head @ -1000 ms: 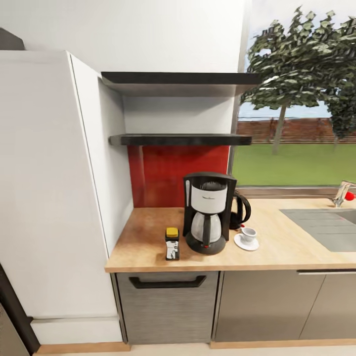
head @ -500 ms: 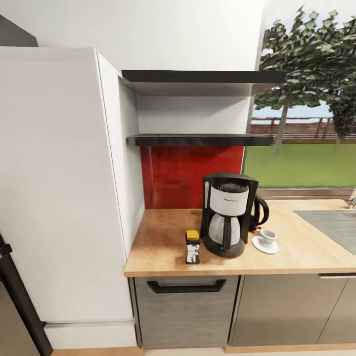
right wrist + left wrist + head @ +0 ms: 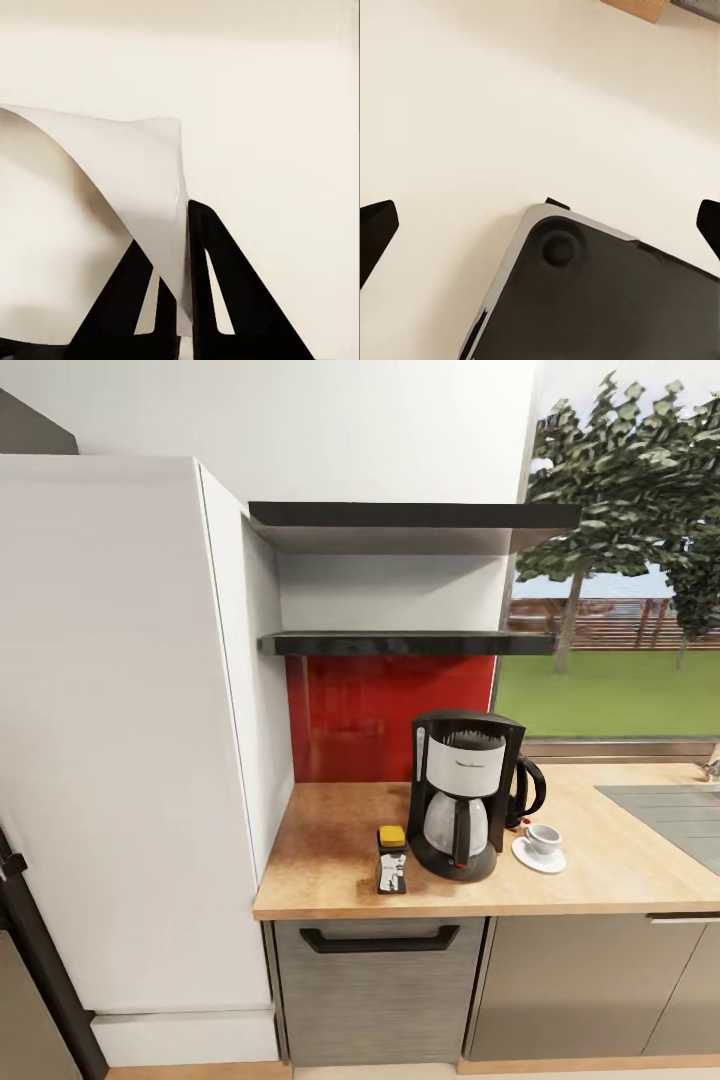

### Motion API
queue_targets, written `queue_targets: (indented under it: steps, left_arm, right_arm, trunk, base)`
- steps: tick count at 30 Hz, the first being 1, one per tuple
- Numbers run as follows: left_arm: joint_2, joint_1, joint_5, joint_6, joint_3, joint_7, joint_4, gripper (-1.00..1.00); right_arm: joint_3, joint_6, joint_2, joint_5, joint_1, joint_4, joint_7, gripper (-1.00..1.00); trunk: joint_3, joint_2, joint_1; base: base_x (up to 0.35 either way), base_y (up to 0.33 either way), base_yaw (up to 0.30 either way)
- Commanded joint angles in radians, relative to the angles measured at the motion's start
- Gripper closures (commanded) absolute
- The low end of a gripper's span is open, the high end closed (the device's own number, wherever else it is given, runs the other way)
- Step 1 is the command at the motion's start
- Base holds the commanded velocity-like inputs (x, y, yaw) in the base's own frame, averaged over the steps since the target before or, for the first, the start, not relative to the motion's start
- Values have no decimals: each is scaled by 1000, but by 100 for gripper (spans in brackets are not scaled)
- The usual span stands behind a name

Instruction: Set up a coffee station on the kitchen countertop: keep the coffee maker on the countertop, move the bottle of coffee from the kitchen shelf to the counter next to the coffee maker, place a paper coffee filter on top of the coffee maker, put the saucer next to the coffee maker with the coffee cup on the saucer, and place the electric kettle next to the coffee maker.

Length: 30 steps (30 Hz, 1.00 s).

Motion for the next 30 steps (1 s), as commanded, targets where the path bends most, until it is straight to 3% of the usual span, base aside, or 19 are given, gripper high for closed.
queue_targets:
  steps: [1, 3, 7, 11, 14, 17, 21, 27, 28, 30]
  left_arm:
    - [1, 1, 8, -2, -8, 3, -2, -100]
    - [-1, 1, 7, -1, -8, 3, -2, -100]
    - [-3, 1, 7, 0, -8, 3, -3, -100]
    - [-6, 1, 10, 0, -8, 3, -1, -100]
    - [-7, 1, 12, 0, -8, 3, 0, -100]
    - [-8, 1, 13, 0, -9, 3, 0, -100]
    - [-8, 1, 12, 0, -10, 3, 0, -100]
    - [-8, 1, 11, 0, -10, 3, 0, -100]
    - [-8, 1, 10, -1, -11, 3, 0, -100]
    - [-8, 1, 9, -1, -11, 3, 0, -100]
  right_arm:
    - [-12, -5, 1, 1, -1, 3, -17, 100]
    - [-28, -13, 6, -14, -1, 2, -110, 100]
    - [-26, -21, 18, -6, -1, 3, -190, 100]
    - [-19, -18, 30, 21, -1, 3, -173, 100]
    - [-19, 8, 37, 33, -1, -15, -119, 100]
    - [-19, 112, 69, 34, -2, -139, -87, 100]
    - [-20, 326, 129, 32, -2, -360, -23, 100]
    - [-13, 586, 261, 34, -2, -728, 33, 100]
    - [6, 639, 273, 32, -2, -875, 40, 100]
    - [38, 664, 273, 23, -2, -969, 43, 100]
  trunk:
    - [0, -1, 0]
    - [0, -1, 0]
    - [0, -1, 0]
    - [0, -1, 0]
    - [0, -1, 0]
    - [0, -1, 0]
    - [0, -1, 0]
    - [0, -1, 0]
    - [0, -1, 0]
    - [0, -1, 0]
  base:
    - [0, 0, 0]
    - [0, 0, 0]
    - [0, 0, 0]
    - [0, 0, 0]
    - [0, 0, 0]
    - [0, 0, 0]
    - [0, 0, 0]
    - [0, 0, 0]
    - [0, 0, 0]
    - [0, 0, 0]
